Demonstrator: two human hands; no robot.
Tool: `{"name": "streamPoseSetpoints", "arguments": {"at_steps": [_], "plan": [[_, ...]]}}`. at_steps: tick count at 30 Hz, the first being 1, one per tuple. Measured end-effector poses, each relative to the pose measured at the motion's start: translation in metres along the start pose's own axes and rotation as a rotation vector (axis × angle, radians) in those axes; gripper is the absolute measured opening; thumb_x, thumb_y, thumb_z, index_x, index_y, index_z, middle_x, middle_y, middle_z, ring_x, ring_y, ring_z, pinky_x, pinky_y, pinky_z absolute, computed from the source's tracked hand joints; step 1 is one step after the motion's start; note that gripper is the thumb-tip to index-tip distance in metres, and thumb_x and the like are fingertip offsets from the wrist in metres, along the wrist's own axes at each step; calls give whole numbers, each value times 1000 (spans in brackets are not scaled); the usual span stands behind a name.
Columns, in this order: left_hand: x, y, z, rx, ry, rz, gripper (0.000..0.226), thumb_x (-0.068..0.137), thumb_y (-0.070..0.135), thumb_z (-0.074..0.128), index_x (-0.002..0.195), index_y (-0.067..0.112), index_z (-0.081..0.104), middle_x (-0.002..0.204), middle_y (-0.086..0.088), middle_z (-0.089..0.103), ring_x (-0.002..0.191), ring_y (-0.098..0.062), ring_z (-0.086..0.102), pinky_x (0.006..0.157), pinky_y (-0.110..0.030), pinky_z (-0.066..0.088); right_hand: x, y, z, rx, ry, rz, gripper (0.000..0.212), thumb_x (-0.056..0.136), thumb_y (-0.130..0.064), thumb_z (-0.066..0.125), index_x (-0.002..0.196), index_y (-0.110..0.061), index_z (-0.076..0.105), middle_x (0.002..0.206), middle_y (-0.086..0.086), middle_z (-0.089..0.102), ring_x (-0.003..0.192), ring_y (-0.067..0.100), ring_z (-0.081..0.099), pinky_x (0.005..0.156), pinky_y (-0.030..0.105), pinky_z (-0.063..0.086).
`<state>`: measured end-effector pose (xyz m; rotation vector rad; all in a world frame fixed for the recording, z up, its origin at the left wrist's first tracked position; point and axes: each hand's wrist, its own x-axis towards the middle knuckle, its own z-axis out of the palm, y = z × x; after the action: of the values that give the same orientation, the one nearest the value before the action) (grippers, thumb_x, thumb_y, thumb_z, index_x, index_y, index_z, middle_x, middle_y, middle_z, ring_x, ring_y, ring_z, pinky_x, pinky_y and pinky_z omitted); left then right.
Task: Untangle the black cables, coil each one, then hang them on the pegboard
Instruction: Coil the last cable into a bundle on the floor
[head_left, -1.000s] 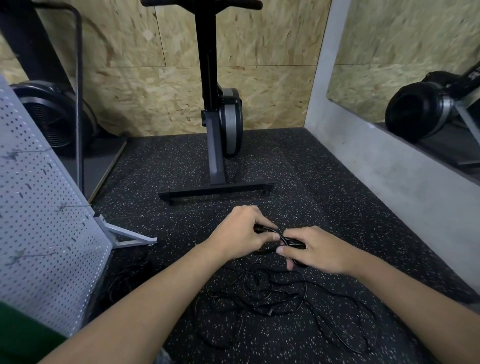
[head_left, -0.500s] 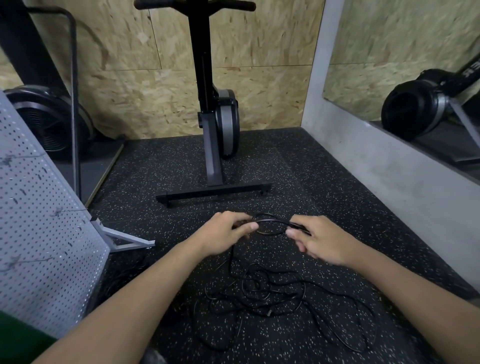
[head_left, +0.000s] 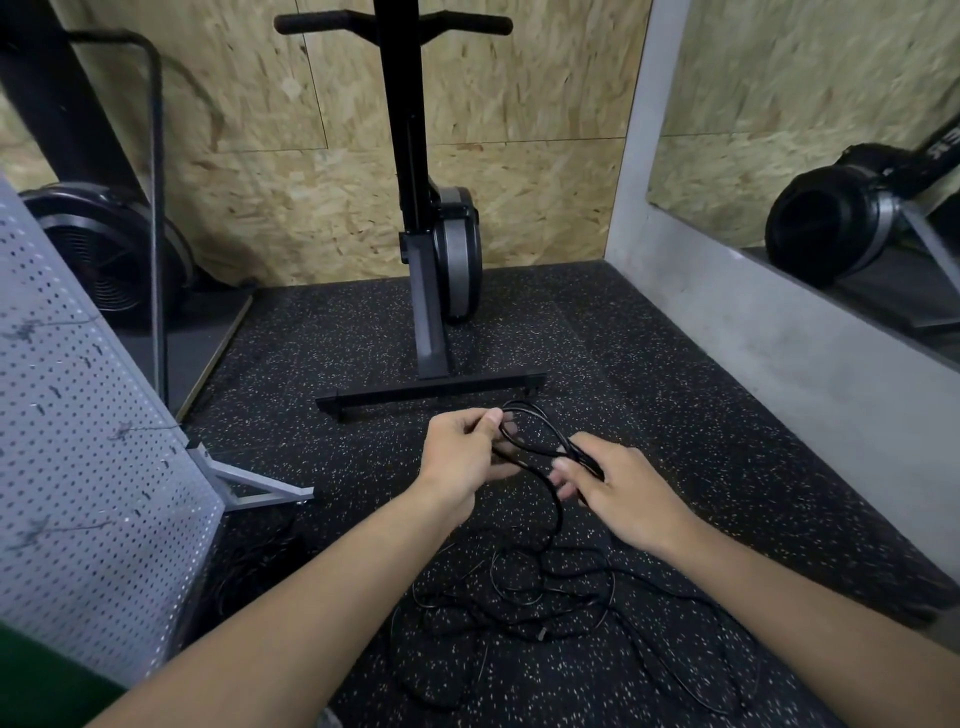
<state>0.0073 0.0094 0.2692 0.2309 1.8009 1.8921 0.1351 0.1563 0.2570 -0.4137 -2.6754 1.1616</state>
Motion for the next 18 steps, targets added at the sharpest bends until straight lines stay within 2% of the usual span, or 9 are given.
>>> {"name": "streamPoseSetpoints", "arguments": {"at_steps": [3,5,7,11,15,18], "plan": [[0,1,0,-122,-35,-82,25,111,14,48,114,-3,67,108,-21,76,89,-29,79,61,-30,62,1,-1,5,-36,-24,-6,15,108,-29,55,102,-24,67,89,-13,76,65,-9,61,61,13,43],[1,1,-1,-162,-60,-99,24,112,12,45,118,-3,62,110,-23,76,94,-30,79,61,-31,63,2,-2,9,-16,-78,13,18,109,-29,52,105,-22,68,93,-15,78,77,-11,66,71,11,44],[1,1,-2,-173,-88,-107,23,112,10,43,121,-3,60,113,-25,75,98,-32,78,61,-31,63,3,-4,10,-7,-147,36,21,110,-28,49,102,-20,67,91,-12,78,87,-8,69,80,18,46],[2,0,-5,-169,-132,-96,22,113,11,39,119,0,58,111,-23,76,96,-31,78,63,-30,63,4,-5,9,6,-160,63,25,110,-32,47,94,-17,59,83,-5,69,76,6,72,82,32,58],[2,-1,-9,87,-112,89,24,113,21,42,116,5,59,99,-15,79,86,-28,79,68,-33,64,3,-14,5,-29,-170,38,25,109,-36,48,96,-17,58,84,-4,68,73,9,69,77,32,57],[-1,0,-14,477,-54,332,28,111,32,48,101,9,62,82,-13,76,64,-21,76,58,-33,61,2,-20,3,-63,-294,43,20,108,-37,51,100,-20,58,85,-5,69,73,5,68,77,30,56]]}}
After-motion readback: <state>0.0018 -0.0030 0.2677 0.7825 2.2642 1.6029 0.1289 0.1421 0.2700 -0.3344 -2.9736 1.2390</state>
